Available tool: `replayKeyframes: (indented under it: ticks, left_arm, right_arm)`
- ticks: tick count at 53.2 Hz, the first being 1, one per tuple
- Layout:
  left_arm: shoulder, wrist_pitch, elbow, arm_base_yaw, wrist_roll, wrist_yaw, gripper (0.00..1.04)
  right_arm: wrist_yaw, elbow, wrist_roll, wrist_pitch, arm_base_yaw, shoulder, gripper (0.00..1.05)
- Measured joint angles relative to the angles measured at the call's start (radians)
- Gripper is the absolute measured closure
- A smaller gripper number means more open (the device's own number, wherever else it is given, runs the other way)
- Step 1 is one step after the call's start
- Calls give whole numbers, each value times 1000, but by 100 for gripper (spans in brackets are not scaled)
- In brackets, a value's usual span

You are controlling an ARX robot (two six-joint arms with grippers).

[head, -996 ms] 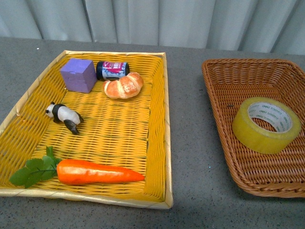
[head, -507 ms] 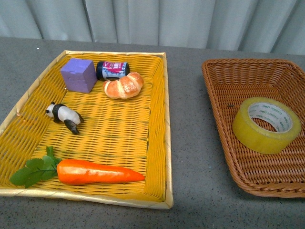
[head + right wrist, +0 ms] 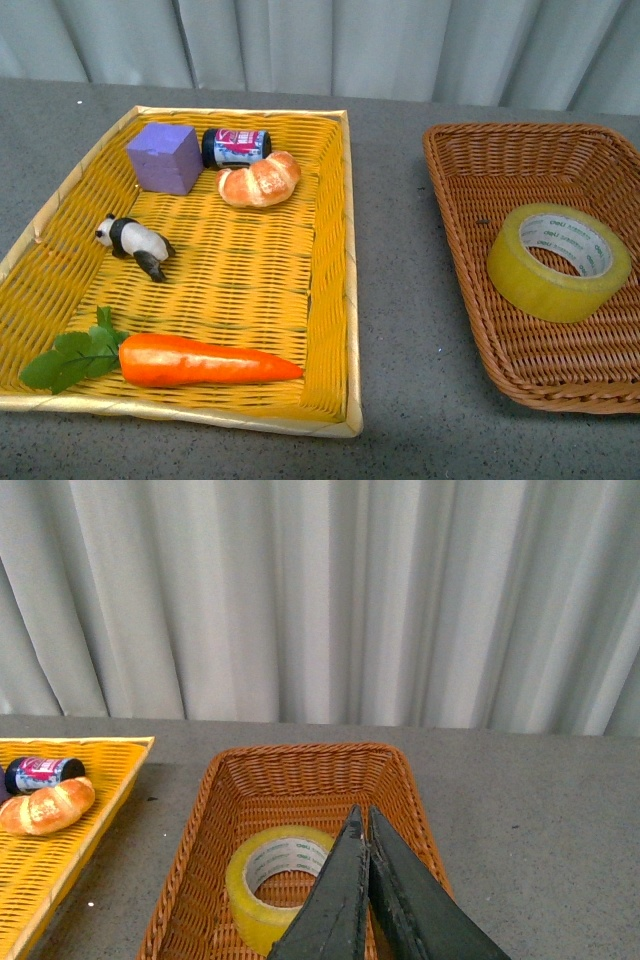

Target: Move tape to another basket

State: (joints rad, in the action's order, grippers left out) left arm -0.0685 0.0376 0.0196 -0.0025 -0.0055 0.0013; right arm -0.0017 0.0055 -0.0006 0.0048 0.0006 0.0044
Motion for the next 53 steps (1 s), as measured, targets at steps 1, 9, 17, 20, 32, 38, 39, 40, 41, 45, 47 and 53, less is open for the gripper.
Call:
replayKeyframes:
  ticks: [1, 9, 17, 20, 32, 38, 39, 40, 41, 45, 47, 53]
  left_arm:
    - [23, -19, 0, 0, 0, -1, 101]
    - [62, -35, 0, 0, 0, -1, 101]
    - [63, -35, 0, 0, 0, -1, 83]
    - [63, -35, 0, 0, 0, -1, 70]
    - [63, -35, 0, 0, 0, -1, 31]
    - [63, -35, 0, 0, 0, -1, 12]
    - [63, -35, 0, 0, 0, -1, 8]
    - [63, -35, 0, 0, 1, -1, 5]
    - [63, -35, 0, 0, 2, -1, 5]
    - [63, -35, 0, 0, 1, -1, 7]
    - [63, -35, 0, 0, 1, -1, 6]
    - [63, -35, 0, 0, 1, -1, 6]
  right_arm:
    - [0, 0, 0, -2, 0, 0, 104]
    - [0, 0, 0, -3, 0, -1, 104]
    - [0, 0, 0, -3, 0, -1, 95]
    - [0, 0, 0, -3, 0, -1, 82]
    - [0, 0, -1, -3, 0, -1, 43]
    - [0, 0, 0, -3, 0, -1, 26]
    - [0, 0, -1, -3, 0, -1, 20]
    - [0, 0, -1, -3, 0, -1, 16]
    - [0, 0, 0, -3, 0, -1, 13]
    - [0, 0, 0, -3, 0, -1, 8]
    - [0, 0, 0, -3, 0, -1, 10]
    - [0, 0, 0, -3, 0, -1, 9]
